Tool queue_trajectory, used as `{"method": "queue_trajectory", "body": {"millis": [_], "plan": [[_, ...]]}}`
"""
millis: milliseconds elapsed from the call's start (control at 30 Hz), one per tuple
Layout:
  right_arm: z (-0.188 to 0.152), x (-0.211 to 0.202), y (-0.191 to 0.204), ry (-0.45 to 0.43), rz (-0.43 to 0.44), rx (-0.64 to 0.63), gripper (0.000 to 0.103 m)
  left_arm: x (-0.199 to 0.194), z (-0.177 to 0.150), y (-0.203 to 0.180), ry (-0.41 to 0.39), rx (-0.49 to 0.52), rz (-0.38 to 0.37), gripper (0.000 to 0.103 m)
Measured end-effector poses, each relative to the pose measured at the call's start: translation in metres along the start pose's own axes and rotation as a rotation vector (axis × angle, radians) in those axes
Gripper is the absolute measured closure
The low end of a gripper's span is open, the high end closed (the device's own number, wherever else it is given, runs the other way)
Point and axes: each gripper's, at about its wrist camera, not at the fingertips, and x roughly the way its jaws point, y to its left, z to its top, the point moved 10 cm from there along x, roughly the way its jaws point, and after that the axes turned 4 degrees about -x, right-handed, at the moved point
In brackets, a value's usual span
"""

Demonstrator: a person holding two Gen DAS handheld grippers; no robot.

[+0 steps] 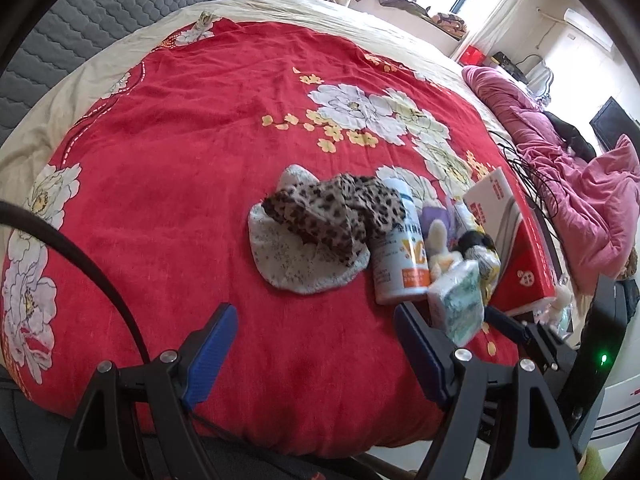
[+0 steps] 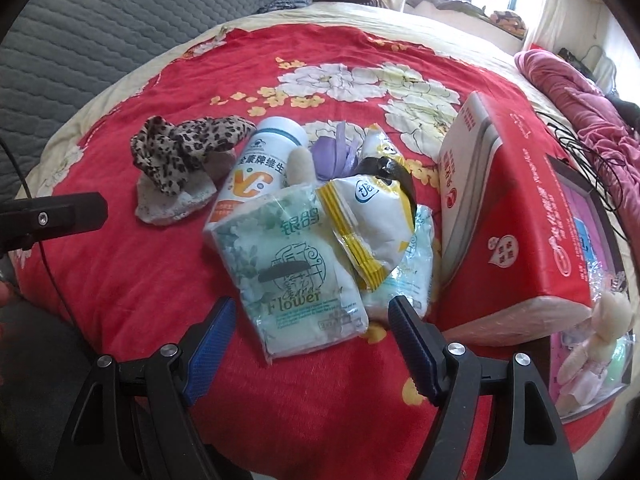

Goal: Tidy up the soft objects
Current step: 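Grasp green Flower tissue packet with right tool while left grasps leopard cloth, then carry Flower packet with right tool while left tool carries leopard cloth to tray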

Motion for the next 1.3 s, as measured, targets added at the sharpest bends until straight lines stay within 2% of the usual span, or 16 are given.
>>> {"method": "queue_trajectory", "body": {"millis": [367,633,800,900,1000,1067,1133,1300], "plan": [[0.005,0.007,0.015,-0.015,0.054,0.028,0.024,0.031,0.033,-0.004,0.002,0.029,0.000,0.023],[0.009,0.008,0.015,-0.044,0.059,0.022,0.033,0.048,0.041,-0.010,0.001,0.075,0.039,0.023],[0.012,0.006,0.017,-0.060,0.060,0.004,0.036,0.051,0.045,-0.012,-0.001,0.063,0.003,0.025],[0.013,0.005,0.017,-0.062,0.074,0.009,0.037,0.053,0.046,-0.013,-0.002,0.056,-0.016,0.033],[0.013,0.003,0.017,-0.060,0.085,0.008,0.037,0.055,0.045,-0.016,0.012,0.057,-0.042,0.052],[0.012,0.002,0.017,-0.060,0.085,0.006,0.037,0.057,0.044,-0.017,0.017,0.063,-0.043,0.060],[0.012,0.001,0.017,-0.059,0.088,0.006,0.037,0.057,0.043,-0.019,0.021,0.065,-0.054,0.075],[0.012,0.001,0.017,-0.059,0.088,0.011,0.038,0.052,0.038,-0.025,0.015,0.090,-0.071,0.081]]}}
